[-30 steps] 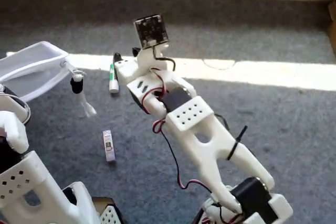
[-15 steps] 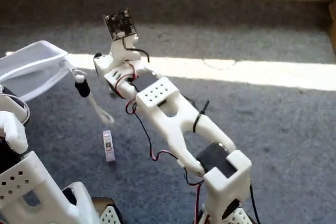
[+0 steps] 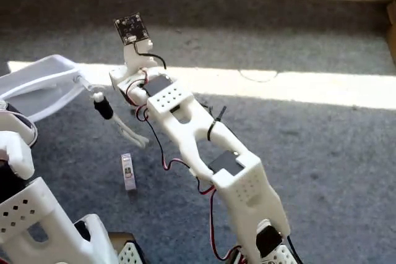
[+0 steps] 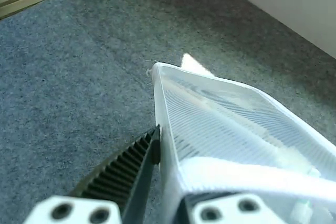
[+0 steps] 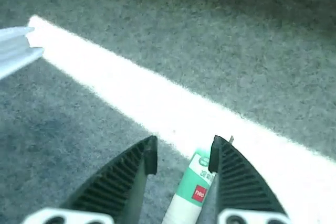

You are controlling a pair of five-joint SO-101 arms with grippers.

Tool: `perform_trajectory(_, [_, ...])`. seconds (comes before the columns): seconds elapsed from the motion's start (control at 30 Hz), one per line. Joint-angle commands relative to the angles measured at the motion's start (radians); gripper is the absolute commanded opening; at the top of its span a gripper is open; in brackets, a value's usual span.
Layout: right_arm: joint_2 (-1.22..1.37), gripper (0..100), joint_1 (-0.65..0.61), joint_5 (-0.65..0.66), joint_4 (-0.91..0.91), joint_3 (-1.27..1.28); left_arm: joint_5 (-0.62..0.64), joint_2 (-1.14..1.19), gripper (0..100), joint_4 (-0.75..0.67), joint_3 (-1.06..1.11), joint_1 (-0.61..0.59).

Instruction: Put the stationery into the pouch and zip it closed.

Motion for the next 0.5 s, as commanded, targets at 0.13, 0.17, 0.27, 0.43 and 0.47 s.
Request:
perform_trajectory(0.13, [0.168,15.9,0.021,-0.005,0.127,-0.335,0.012,-0.033,1,-0.034,-0.015,0.021])
perform_trajectory(0.17, [0.196,15.9,0.025,-0.005,0.142,-0.372,0.012,-0.033,1,-0.034,-0.015,0.021])
perform_trajectory(0.27, [0.269,15.9,0.036,-0.005,0.185,-0.475,0.012,-0.033,1,-0.034,-0.015,0.021])
perform_trajectory(0.43, [0.374,15.9,0.050,-0.005,0.257,-0.630,0.012,-0.033,1,-0.034,-0.015,0.021])
perform_trajectory(0.47, [0.390,15.9,0.051,-0.005,0.269,-0.654,0.012,-0.033,1,-0.034,-0.015,0.021])
